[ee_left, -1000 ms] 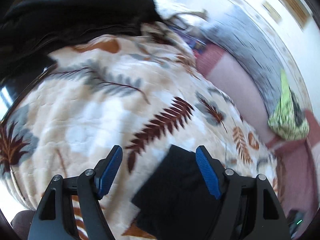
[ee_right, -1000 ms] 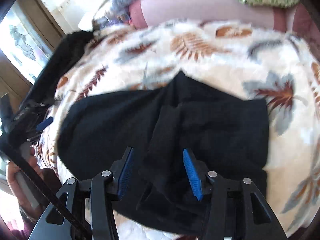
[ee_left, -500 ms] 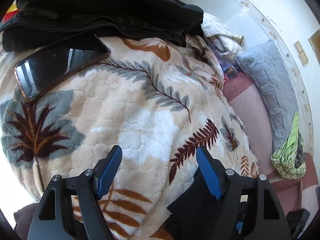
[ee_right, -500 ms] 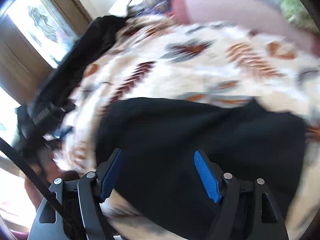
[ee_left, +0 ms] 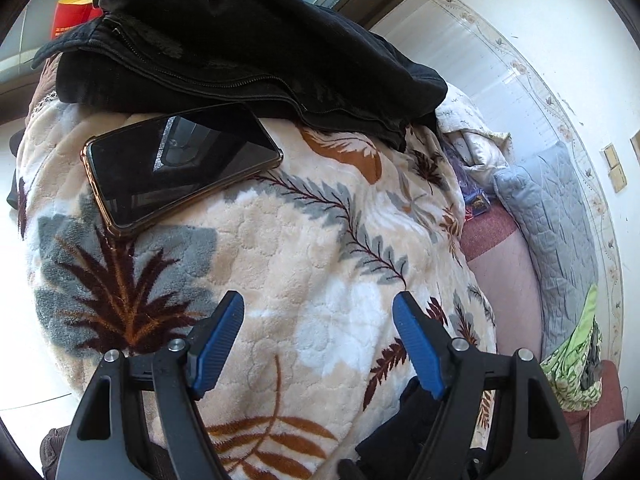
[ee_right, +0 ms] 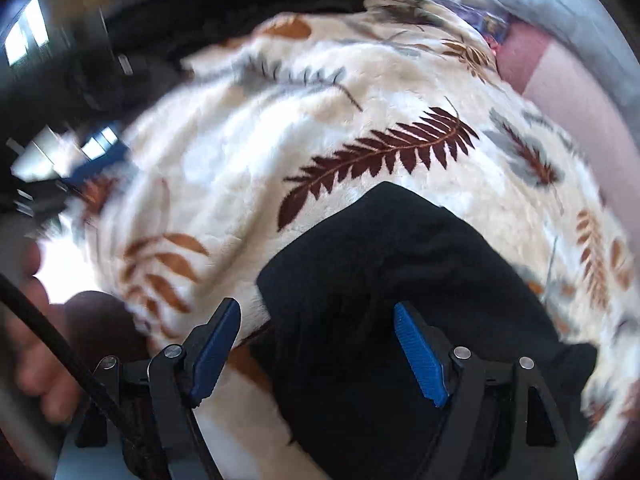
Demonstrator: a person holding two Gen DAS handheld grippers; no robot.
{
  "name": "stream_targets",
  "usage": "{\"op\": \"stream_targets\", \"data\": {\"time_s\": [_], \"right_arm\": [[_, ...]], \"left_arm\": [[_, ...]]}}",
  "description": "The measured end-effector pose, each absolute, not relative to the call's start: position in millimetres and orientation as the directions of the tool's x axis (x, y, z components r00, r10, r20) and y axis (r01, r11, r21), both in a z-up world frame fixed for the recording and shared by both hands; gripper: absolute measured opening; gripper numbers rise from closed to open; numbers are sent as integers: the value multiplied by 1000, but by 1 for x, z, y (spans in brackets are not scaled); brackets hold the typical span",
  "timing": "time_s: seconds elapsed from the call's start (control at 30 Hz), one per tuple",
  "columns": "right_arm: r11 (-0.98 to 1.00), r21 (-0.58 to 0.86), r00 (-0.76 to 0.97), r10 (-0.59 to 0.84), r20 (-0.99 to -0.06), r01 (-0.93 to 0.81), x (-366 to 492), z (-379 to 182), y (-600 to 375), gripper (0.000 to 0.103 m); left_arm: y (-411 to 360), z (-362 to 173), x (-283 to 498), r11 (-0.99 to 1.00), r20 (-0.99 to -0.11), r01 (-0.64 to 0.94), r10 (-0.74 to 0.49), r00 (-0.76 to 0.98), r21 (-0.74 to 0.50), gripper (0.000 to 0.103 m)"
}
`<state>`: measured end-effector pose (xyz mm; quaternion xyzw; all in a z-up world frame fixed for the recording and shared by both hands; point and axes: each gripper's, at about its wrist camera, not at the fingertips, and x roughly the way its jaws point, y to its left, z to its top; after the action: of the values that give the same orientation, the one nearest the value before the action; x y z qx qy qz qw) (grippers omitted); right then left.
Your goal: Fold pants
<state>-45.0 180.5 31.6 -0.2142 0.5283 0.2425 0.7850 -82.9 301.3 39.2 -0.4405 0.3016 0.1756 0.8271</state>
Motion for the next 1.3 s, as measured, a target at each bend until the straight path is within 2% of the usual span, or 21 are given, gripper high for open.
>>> {"op": "stream_targets", "data": {"time_s": [0.07, 0.1, 0.13, 0.17, 0.23, 0.27, 0.37, 0.53, 0.7, 0.8, 0.87, 0.93, 1.0, 1.07, 1.1, 1.2, 1.3], "right_arm": [[776, -142, 335, 94, -937, -614, -44, 19, 188, 94], [775, -149, 342, 91, -935, -614, -44, 18, 187, 94], [782, -132, 333, 101, -937, -609, -43, 19, 184, 88], [800, -98, 321, 122, -939, -591, -41, 21, 178, 66], [850, 10, 300, 197, -933, -527, -32, 34, 154, 40], [867, 101, 271, 261, -927, -487, -27, 39, 139, 30], [894, 191, 296, 326, -898, -406, -23, 53, 106, 20], [906, 305, 368, 401, -839, -293, -27, 75, 55, 16], [872, 450, 421, 488, -764, -194, -29, 88, 3, 16], [856, 477, 413, 514, -752, -198, -28, 84, -1, 17], [854, 475, 390, 520, -760, -213, -24, 81, 4, 21], [866, 437, 370, 499, -783, -243, -19, 77, 18, 21], [866, 425, 355, 497, -792, -265, -17, 74, 25, 20], [853, 450, 354, 519, -778, -263, -16, 78, 26, 19], [857, 445, 364, 514, -777, -261, -16, 80, 25, 19], [865, 433, 363, 499, -787, -252, -12, 80, 22, 19], [869, 438, 353, 494, -795, -231, -9, 75, 15, 19]], "left_arm": [[301, 38, -83, 555, -657, -558, 27, 753, -617, 76], [299, 38, -82, 561, -661, -559, 29, 750, -610, 76], [298, 38, -81, 566, -662, -558, 29, 749, -607, 76], [297, 38, -80, 572, -661, -555, 28, 750, -605, 76], [292, 41, -79, 589, -656, -545, 33, 754, -597, 76], [288, 43, -78, 599, -650, -535, 32, 759, -595, 76], [273, 52, -75, 651, -614, -469, 5, 789, -596, 76], [230, 63, -66, 760, -573, -300, -114, 812, -577, 76], [197, 56, -54, 818, -624, -236, -181, 760, -524, 76], [195, 48, -55, 802, -645, -258, -196, 739, -539, 76], [198, 44, -59, 794, -665, -294, -177, 726, -532, 76], [204, 41, -63, 789, -679, -327, -151, 718, -521, 76], [210, 38, -64, 779, -672, -311, -183, 718, -544, 77], [208, 35, -59, 793, -679, -272, -227, 699, -545, 86], [202, 30, -54, 815, -703, -251, -244, 668, -521, 89], [181, 23, -44, 859, -747, -197, -271, 607, -472, 89], [160, 25, -42, 931, -793, -154, -186, 580, -331, 89]]}}
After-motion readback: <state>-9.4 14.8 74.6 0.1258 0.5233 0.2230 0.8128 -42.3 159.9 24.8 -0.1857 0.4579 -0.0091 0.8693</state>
